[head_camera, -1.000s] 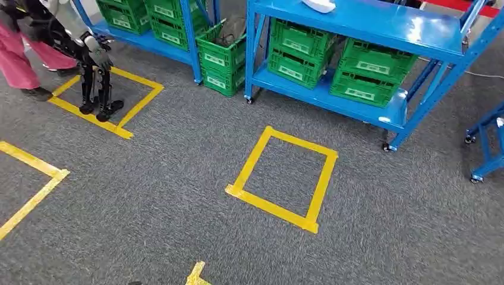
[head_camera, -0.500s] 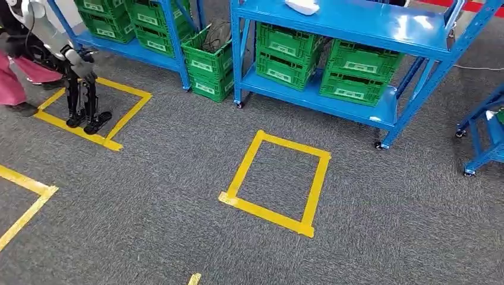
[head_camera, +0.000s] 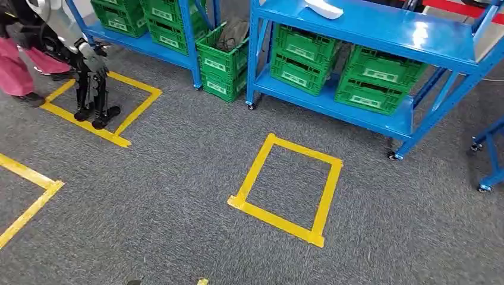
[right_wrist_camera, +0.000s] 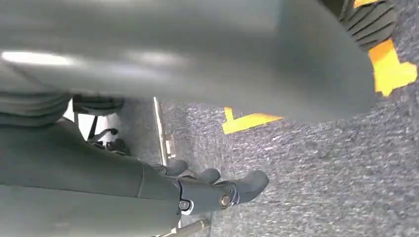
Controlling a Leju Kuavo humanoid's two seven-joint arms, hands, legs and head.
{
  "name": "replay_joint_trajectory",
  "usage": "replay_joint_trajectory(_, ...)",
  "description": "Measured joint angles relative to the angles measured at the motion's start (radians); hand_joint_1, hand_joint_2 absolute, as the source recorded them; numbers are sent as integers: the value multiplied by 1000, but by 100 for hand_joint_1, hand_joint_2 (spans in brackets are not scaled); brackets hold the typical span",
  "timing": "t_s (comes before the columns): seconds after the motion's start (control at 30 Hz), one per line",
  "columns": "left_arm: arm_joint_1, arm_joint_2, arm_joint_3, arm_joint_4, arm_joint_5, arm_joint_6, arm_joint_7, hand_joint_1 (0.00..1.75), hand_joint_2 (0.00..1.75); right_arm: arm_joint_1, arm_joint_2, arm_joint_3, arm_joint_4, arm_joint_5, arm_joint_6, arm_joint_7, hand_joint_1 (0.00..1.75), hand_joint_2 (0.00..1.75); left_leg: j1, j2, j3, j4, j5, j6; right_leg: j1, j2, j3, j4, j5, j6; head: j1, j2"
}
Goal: Take the parts from the cabinet and place them on the table.
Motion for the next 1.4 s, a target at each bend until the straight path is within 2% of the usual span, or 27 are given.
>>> replay_joint_trajectory(0.03, 2, -5, 0, 1, 0, 0, 0, 0, 0, 0, -4, 0, 0, 0, 1, 0, 0, 0, 2, 1, -13, -2, -4, -1, 9, -1, 18, -45, 7, -21, -1, 0)
replay_joint_trajectory(0.07, -3, -5, 0, 0, 1, -1, 0, 0, 0, -3, -5, 1, 0, -4, 2, 0, 0, 0, -4, 1, 2, -2, -8, -8, 13, -5, 35, -64, -1, -27, -9, 0)
replay_joint_trajectory(0.17, -4, -5, 0, 0, 3, -2, 0, 0, 0, -4, -5, 1, 0, -16, 3, -5, 0, 0, 6, 10, 4, -9, -5, -19, 21, 3, 38, -73, 5, -30, -1, 0)
replay_joint_trajectory(0.2, -5, -4, 0, 0, 4, -2, 0, 0, 0, -4, -4, 1, 0, -18, 3, -6, 0, 0, 3, 10, 6, -9, -13, -23, 5, 5, 60, -107, 17, -28, 1, 0)
replay_joint_trajectory(0.23, -3, -3, 0, 0, 5, 0, -1, 0, 0, -4, -3, 1, 0, -21, 3, -8, 0, 0, 4, 9, -2, 11, -22, -28, 6, 8, 74, -122, 20, -23, -4, 0)
replay_joint_trajectory(0.33, -4, -3, 0, 0, 5, -1, -2, 0, 0, -4, 0, 1, 0, -25, 3, -11, 0, 0, 13, 8, -108, 213, -109, -40, 2, 20, 78, -127, 17, -25, -20, 0)
replay_joint_trajectory(0.4, -1, -2, 0, 0, 6, -2, -2, 0, 0, -3, 1, 1, 0, -27, 2, -11, 0, 0, 19, 8, -150, 270, -106, -48, -1, 37, 79, -125, 14, -22, -25, 0)
replay_joint_trajectory(0.43, -1, -2, 0, 0, 6, -1, -2, 0, 0, -2, 1, 1, 0, -27, 2, -11, 0, 0, 21, 8, -140, 240, -78, -50, -3, 46, 79, -122, 12, -19, -28, 0)
replay_joint_trajectory(0.5, -1, 1, 0, 0, 6, -2, -2, 0, 0, -1, 2, 1, 0, -28, 2, -11, 0, 0, 29, -8, -64, 75, 16, -57, -10, 69, 79, -108, 5, -6, -33, 0)
replay_joint_trajectory(0.53, -1, 1, 0, 0, 6, -2, -2, 0, 0, -2, 3, 1, 0, -28, 2, -11, 0, 0, 35, -50, -27, 5, 17, -60, -13, 78, 74, -97, -1, 3, -37, 0)
replay_joint_trajectory(0.57, -2, 1, 0, 0, 6, -3, -2, 0, 0, -4, 2, 1, 0, -28, 2, -11, 0, 0, 30, -54, -23, -7, 8, -53, -7, 88, 62, -83, -9, 14, -44, 0)
replay_joint_trajectory(0.67, -5, 1, 0, -1, 7, -3, -2, 0, 0, 0, 3, 1, 0, -28, 0, -11, 0, 0, 21, -26, -14, -3, 2, -29, -16, 110, 54, -93, -10, 33, -35, 0)
replay_joint_trajectory(0.7, -5, -2, 0, -1, 7, -3, -3, 0, 0, 3, 2, 1, 0, -28, -2, -11, 0, 0, 29, -11, -1, -9, 7, -20, -17, 116, 54, -89, -11, 38, -37, 0)
replay_joint_trajectory(0.77, -7, 0, 0, -2, 10, -3, -3, 0, 0, 0, 3, 1, 0, -29, -3, -11, 0, 0, 27, 4, 0, -10, 12, -10, -14, 31, 26, -21, -53, 42, -20, 0)
replay_joint_trajectory(0.8, -3, 1, 0, -2, 12, -5, -3, 0, 0, -1, 3, 1, 0, -29, -4, -11, 0, 0, 25, 17, -1, -10, 10, -8, -17, 11, -14, 57, -97, 46, -10, 0)
replay_joint_trajectory(0.87, 2, 1, 0, -2, 15, -8, -2, 0, 0, -3, 3, 1, 0, -29, -5, -11, 0, 0, 20, 45, -1, -10, 6, -4, -18, 1, -86, 195, -150, 50, -4, 0)
replay_joint_trajectory(0.9, 2, 1, 0, -1, 16, -9, -2, 0, 0, -2, 3, 1, 0, -29, -5, -11, 0, 0, 18, 57, 1, -10, 3, -4, -18, 0, -99, 215, -143, 49, -1, 0)
replay_joint_trajectory(0.93, 2, 0, 0, -1, 17, -9, -2, 0, 0, 0, 3, 1, 0, -31, -5, -11, 0, 0, 16, 68, 4, -10, -1, -4, -18, -1, -88, 187, -114, 45, 2, 0)
replay_joint_trajectory(1.0, 0, 0, 0, -2, 19, -9, -2, 0, 0, 2, 2, 1, 0, -33, -5, -12, 0, 0, 13, 90, 17, -10, -9, -6, -11, -20, -11, 24, -22, 30, 8, 0)
replay_joint_trajectory(1.03, 0, 0, 0, -2, 19, -9, -2, 0, 0, 1, 1, 1, 0, -34, -6, -13, 0, 0, 12, 101, 22, -10, -14, -8, 0, -62, 27, -56, 7, 16, 11, 0)
replay_joint_trajectory(1.07, -1, -1, 0, -2, 19, -9, -2, 0, 0, -2, -1, 1, 0, -34, -6, -14, 0, 0, 8, 111, 18, -11, -18, -14, 7, -101, 33, -65, -6, 4, 8, 0)
replay_joint_trajectory(1.1, -1, -1, 0, -2, 19, -9, -2, 0, 0, -6, 1, 1, 0, -34, -6, -14, 0, 0, 9, 119, 30, -11, -22, -19, 11, -91, 34, -78, -5, 7, 5, 0)
replay_joint_trajectory(1.2, -5, -5, 0, -3, 20, -10, -1, 0, 0, -4, -3, 1, 0, -35, -6, -16, 0, 0, 11, 157, 49, -28, -26, -36, 14, -47, 34, -89, -2, -3, 10, 0)
replay_joint_trajectory(1.23, -6, -5, 0, -4, 21, -10, -1, 0, 0, -4, -2, 1, 0, -35, -7, -16, 0, 0, 16, 133, 39, -22, -33, -42, -4, -35, 68, -111, 10, -6, 10, 0)
replay_joint_trajectory(1.27, -7, -4, 0, -4, 21, -10, -2, 0, 0, -3, -2, 1, 0, -35, -8, -16, 0, 0, 17, 72, 35, 4, -51, -44, -3, -27, 76, -119, 11, -9, 1, 0)
replay_joint_trajectory(1.3, -6, -4, 0, -3, 21, -10, -1, 0, 0, -5, -3, 1, 0, -36, -9, -15, 0, 0, 18, 37, 5, 70, -86, -45, -3, -14, 77, -120, 16, -15, -6, 0)
replay_joint_trajectory(1.4, 2, -4, 0, -3, 27, -13, -1, 0, 0, -7, 0, 1, 0, -36, -9, -15, 0, 0, 20, 14, -113, 275, -148, -51, -4, 33, 76, -119, 14, -17, -24, 0)
